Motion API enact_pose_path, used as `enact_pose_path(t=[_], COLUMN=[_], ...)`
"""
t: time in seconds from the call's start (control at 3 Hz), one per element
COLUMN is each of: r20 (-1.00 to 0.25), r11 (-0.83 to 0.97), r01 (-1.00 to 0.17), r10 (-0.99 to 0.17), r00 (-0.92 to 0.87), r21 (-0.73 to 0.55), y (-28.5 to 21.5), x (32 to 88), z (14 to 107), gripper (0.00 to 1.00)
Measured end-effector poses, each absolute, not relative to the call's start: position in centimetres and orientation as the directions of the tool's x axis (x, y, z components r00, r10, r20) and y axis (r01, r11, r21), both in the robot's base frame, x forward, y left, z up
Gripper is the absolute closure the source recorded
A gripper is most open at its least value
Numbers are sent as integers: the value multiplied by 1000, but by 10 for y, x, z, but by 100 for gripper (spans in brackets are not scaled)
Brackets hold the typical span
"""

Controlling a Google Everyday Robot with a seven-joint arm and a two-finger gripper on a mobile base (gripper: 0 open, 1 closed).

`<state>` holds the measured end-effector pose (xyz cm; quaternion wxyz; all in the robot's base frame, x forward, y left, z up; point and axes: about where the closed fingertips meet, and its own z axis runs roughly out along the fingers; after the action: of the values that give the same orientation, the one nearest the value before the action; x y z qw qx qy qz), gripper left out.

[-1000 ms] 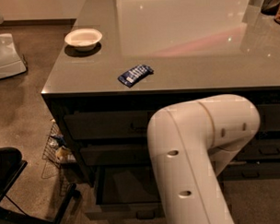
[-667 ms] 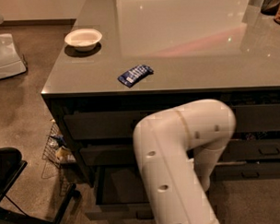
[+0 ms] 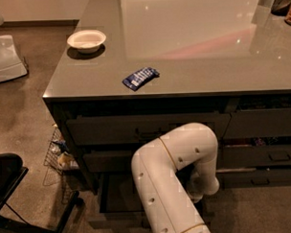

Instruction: Open bottom drawer

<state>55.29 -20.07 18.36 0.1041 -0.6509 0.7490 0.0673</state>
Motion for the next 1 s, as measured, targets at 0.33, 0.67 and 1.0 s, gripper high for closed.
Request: enact_pose_path(t=[0.33,0.67,1.0], r20=[-302,-250,-178], r11=[134,181,279], r01=[-990,-983,-954], r10=[-946,-951,-939], r00=[-116,-180,-295], r21=[-38,18,108], y=[-181,-192,-200], x=[568,537,489], z=[181,179,177], gripper=[100,100,100])
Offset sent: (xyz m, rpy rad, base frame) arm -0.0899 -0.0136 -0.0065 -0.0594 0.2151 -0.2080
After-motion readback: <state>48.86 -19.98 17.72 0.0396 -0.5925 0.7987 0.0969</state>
